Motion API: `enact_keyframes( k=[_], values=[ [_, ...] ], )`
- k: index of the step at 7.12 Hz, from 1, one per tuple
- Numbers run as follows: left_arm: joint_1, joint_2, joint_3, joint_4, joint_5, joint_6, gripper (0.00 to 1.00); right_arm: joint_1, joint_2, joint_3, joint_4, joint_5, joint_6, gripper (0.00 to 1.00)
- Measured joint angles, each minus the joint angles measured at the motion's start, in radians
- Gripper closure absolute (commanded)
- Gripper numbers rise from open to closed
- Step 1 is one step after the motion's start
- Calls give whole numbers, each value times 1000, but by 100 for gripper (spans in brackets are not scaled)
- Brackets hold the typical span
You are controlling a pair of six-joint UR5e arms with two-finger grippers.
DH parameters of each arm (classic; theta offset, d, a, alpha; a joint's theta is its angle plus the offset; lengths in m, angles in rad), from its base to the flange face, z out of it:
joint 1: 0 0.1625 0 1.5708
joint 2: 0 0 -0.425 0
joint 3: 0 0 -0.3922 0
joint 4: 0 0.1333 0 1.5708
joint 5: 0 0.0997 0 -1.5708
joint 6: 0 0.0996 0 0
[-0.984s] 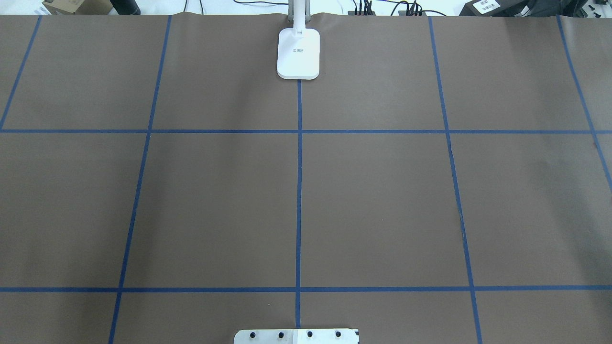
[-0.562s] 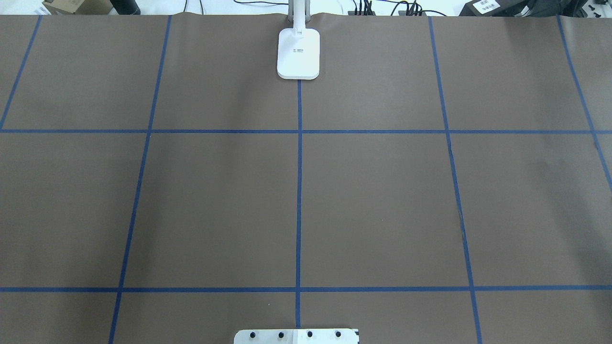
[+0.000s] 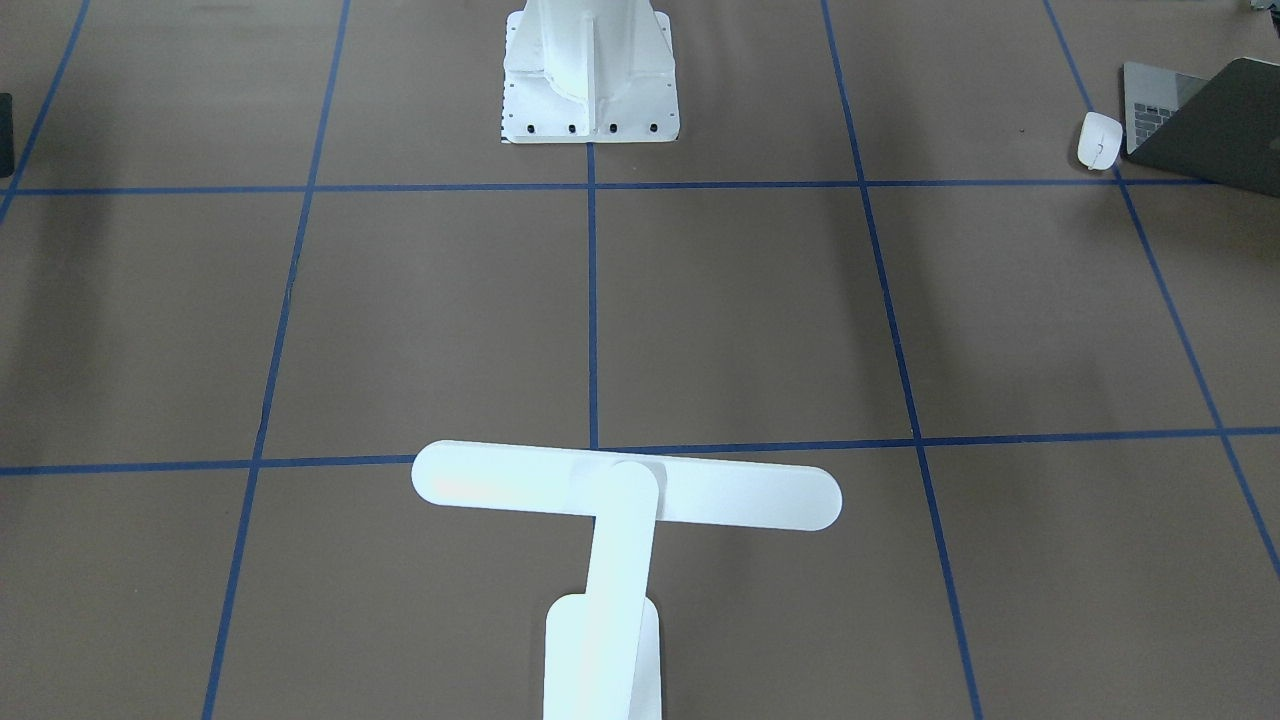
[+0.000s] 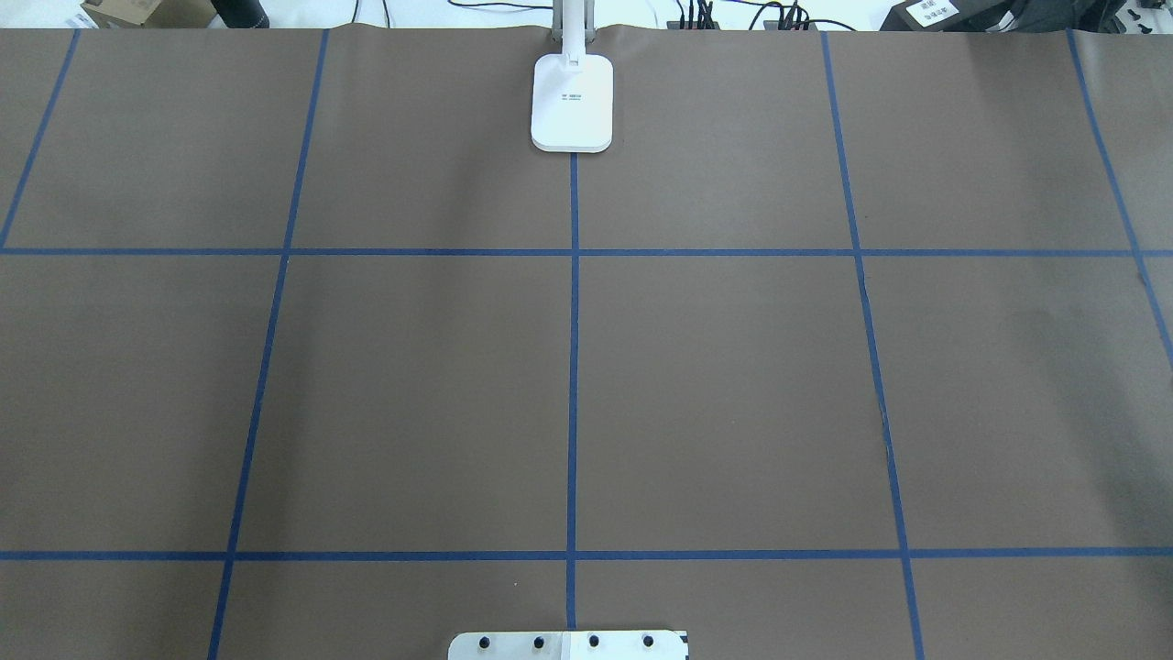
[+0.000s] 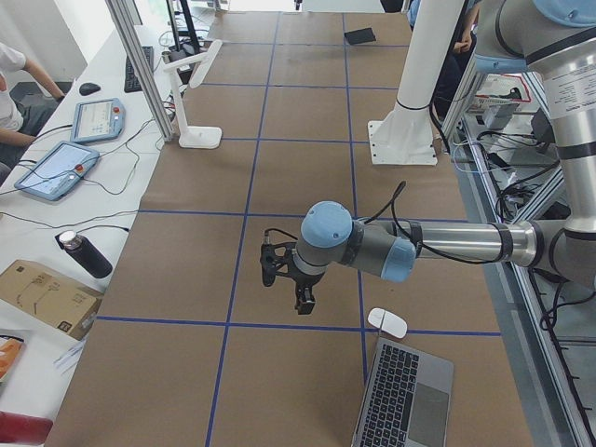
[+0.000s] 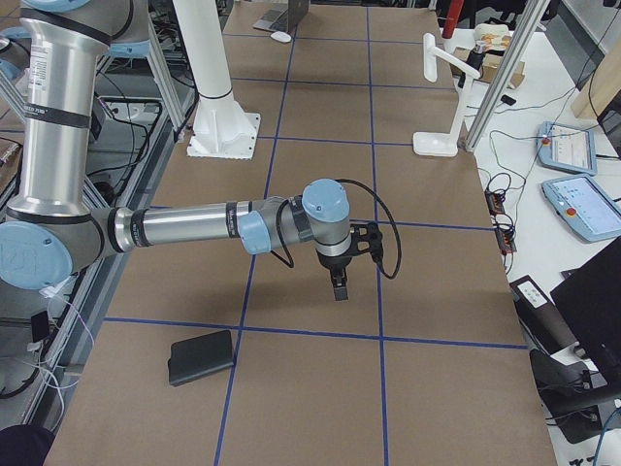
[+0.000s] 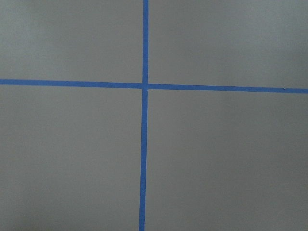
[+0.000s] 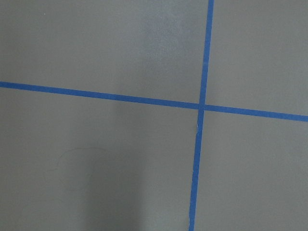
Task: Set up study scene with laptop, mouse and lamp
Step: 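Carry the open silver laptop with the left gripper toward the table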
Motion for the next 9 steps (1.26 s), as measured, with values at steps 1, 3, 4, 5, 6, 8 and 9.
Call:
enact_keyframes(
  k=[1,3,4,5,6,8,9],
  values=[
    [-30,42,-18,0,-2,-16,1,-16,0,-1,9,0,-1,1],
    [-159,126,-23,7,-1,-21,1,-42,-5,-2,39,1,0,1],
    [-202,167,-15,14,6,-22,1,-50,-7,-3,53,6,2,1],
    [-238,194,-4,24,24,-24,1,-56,-8,-5,59,20,3,1],
    [-263,207,8,45,62,-26,1,-58,-9,-8,62,41,4,1],
    [-280,214,22,92,104,-27,0,-60,-14,-9,64,86,4,1],
    [-282,216,26,102,107,-27,1,-61,-19,-5,66,96,3,1]
  ],
)
